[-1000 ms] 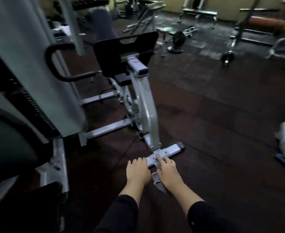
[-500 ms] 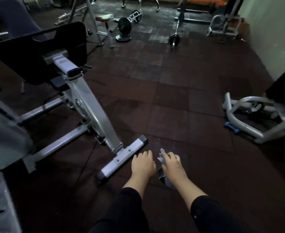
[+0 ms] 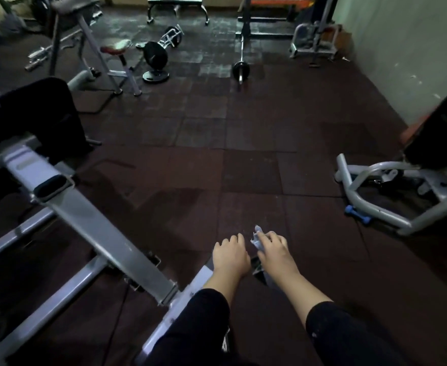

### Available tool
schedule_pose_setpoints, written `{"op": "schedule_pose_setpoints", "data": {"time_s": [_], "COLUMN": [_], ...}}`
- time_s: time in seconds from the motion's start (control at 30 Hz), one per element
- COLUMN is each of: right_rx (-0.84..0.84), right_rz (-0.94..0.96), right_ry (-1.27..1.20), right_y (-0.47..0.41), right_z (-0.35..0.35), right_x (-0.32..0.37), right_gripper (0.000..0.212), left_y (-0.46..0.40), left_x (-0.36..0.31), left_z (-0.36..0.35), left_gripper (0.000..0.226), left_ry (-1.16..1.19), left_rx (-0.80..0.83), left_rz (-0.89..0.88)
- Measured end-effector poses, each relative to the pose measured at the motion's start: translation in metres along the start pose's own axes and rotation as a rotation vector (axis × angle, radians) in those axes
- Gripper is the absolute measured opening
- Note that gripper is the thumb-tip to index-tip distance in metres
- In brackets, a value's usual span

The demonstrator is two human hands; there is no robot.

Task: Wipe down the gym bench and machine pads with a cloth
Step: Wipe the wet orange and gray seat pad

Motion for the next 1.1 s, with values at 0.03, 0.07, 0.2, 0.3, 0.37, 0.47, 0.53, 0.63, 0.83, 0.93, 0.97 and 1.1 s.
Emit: {"op": "schedule_pose_setpoints", "data": {"time_s": [0.03,0.07,0.2,0.3,0.37,0.47,0.53,0.63,0.83,0.93,0.97,1.1], "right_rx": [-0.019,-0.033,-0.059,-0.055,-0.056,-0.064,-0.061,-0.027,-0.039,-0.031,-0.019,0.041], "right_rz": [-0.010,-0.023,-0.046,-0.040,-0.026,0.004,0.046,0.132,0.263,0.340,0.353,0.379], "right_ry": [-0.007,-0.018,-0.045,-0.043,-0.049,-0.053,-0.049,-0.020,-0.001,0.021,0.017,0.017], "right_y": [-0.020,-0.038,-0.107,-0.162,-0.206,-0.284,-0.337,-0.411,-0.537,-0.601,-0.623,-0.719], "right_z": [0.007,0.012,0.024,0.030,0.033,0.037,0.045,0.060,0.073,0.080,0.081,0.080], "right_x": [-0.002,-0.003,-0.011,-0.021,-0.028,-0.043,-0.050,-0.056,-0.047,-0.027,-0.021,0.016], "right_gripper": [0.045,0.045,0.041,0.040,0.040,0.039,0.039,0.044,0.039,0.032,0.032,0.037], "left_y": [-0.019,-0.039,-0.110,-0.163,-0.204,-0.274,-0.318,-0.376,-0.478,-0.531,-0.550,-0.628], "left_x": [-0.001,-0.002,-0.005,-0.010,-0.012,-0.013,-0.013,-0.014,-0.002,0.017,0.025,0.068], "left_z": [0.010,0.019,0.048,0.068,0.082,0.104,0.120,0.146,0.203,0.228,0.236,0.275], "left_gripper": [0.055,0.056,0.057,0.059,0.059,0.060,0.060,0.060,0.060,0.060,0.060,0.059], "left_ry": [-0.001,-0.001,-0.002,0.011,0.013,0.024,0.035,0.045,0.102,0.128,0.143,0.155], "left_rx": [0.000,0.004,0.006,0.020,0.024,0.011,0.006,0.005,-0.037,-0.038,-0.037,-0.034], "left_rz": [-0.009,-0.013,-0.024,-0.018,-0.013,0.022,0.066,0.127,0.239,0.282,0.290,0.321]}}
Point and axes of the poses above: each hand's wrist, its own y-axis away from the middle knuckle, its own z-axis out of the back of the hand, x = y × z, the point moved 7 cm from there along -y, towards the middle knuckle, and after that the axes turned 8 degrees about y, right-handed, at the moved point
